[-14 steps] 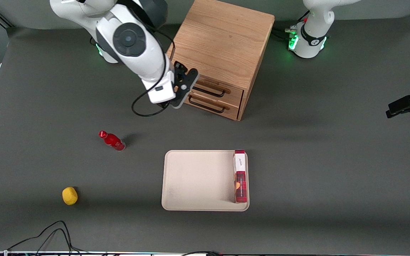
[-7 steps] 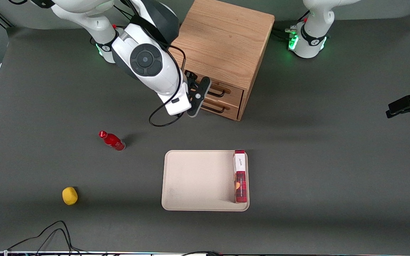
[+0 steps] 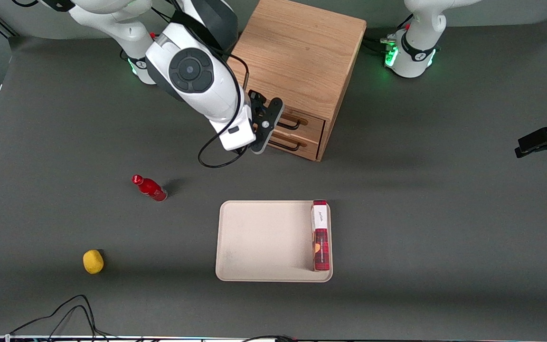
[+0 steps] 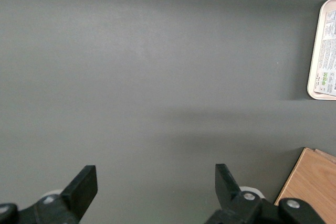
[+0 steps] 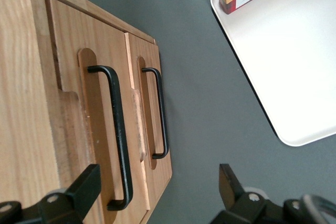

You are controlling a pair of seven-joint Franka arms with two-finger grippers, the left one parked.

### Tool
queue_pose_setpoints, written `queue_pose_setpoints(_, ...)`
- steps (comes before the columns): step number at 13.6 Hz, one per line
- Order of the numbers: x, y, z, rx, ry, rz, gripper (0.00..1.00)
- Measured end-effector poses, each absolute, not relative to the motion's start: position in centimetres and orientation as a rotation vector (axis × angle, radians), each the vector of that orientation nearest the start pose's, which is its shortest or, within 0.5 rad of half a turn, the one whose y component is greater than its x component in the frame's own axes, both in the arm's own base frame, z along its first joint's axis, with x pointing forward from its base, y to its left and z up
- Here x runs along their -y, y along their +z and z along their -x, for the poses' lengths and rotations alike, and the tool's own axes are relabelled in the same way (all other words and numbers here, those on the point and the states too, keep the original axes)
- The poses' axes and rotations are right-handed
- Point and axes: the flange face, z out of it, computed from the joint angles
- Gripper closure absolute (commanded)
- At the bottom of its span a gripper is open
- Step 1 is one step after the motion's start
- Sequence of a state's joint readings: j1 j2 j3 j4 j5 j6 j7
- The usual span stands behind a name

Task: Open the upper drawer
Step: 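Lower the open right gripper around the upper drawer's black handle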

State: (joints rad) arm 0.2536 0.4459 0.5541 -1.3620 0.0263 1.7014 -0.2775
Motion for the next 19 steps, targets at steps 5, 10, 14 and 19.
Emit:
queue_pose_setpoints(5, -45.1, 50.3, -49.3, 1.449, 0.142, 2.555, 0.0)
queue_pose_setpoints(10, -46.2, 48.9, -48.7, 1.458, 0.098, 2.555, 0.0)
queue_pose_setpoints(14, -46.6, 47.5, -48.4, 1.457, 0.078, 2.553, 0.0)
queue_pose_setpoints(19, -46.5, 46.0, -48.1, 1.479, 0.091, 2.568, 0.0)
